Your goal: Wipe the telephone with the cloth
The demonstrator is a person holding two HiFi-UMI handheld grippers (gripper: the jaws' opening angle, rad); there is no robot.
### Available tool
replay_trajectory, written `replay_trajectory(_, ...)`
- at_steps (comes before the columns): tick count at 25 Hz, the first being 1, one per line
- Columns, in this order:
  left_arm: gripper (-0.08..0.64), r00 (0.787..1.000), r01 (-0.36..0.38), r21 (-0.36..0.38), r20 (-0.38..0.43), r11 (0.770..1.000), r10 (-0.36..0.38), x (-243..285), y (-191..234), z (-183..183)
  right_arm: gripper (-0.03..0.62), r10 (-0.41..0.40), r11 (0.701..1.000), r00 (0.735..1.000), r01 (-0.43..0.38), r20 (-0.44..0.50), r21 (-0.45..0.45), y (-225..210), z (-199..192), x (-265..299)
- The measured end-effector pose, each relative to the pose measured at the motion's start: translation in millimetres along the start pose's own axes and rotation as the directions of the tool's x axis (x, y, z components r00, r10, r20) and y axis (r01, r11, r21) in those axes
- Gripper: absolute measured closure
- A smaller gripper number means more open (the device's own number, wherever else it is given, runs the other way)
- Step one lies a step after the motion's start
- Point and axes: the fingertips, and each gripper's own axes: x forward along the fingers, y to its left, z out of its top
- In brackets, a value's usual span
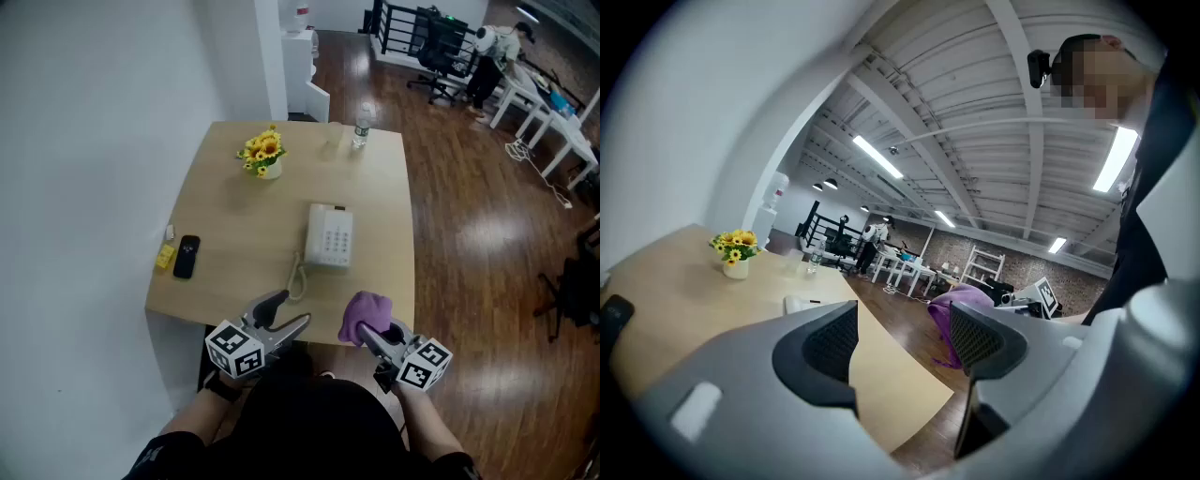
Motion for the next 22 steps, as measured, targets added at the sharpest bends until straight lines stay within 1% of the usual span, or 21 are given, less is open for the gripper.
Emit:
replay_trajectory(4, 0.258, 0.999, 0.008, 0.011, -0.035, 1.0, -0.008, 10.6, 18.0, -4.3, 0.46, -0.018, 1.0, 1.0, 0.018, -0.018, -0.014, -15.3, 9.3, 16.7)
replay_trajectory(9, 0.256, 0.994, -0.005, 0.027, -0.107, 1.0, 0.008, 26.2, 48.3, -7.3, 0.46, -0.046, 0.998, 0.998, 0.044, -0.036, -0.046, -38.1, 27.6, 46.5)
replay_trajectory(12, 0.256, 0.992, 0.001, 0.014, -0.125, 1.0, 0.001, 36.6, 68.0, -1.6, 0.46, -0.065, 0.995, 0.996, 0.061, -0.056, -0.075, -51.3, 39.9, 66.9)
replay_trajectory(17, 0.256, 0.988, 0.013, -0.021, -0.152, 1.0, -0.017, 55.5, 103.5, 6.8, 0.46, -0.11, 0.981, 0.985, 0.085, -0.137, -0.171, -77.1, 59.0, 107.6)
replay_trajectory(22, 0.256, 0.977, -0.002, -0.048, -0.211, 0.999, -0.009, 73.1, 149.5, 3.7, 0.46, -0.164, 0.955, 0.963, 0.101, -0.214, -0.278, -110.8, 75.6, 159.6)
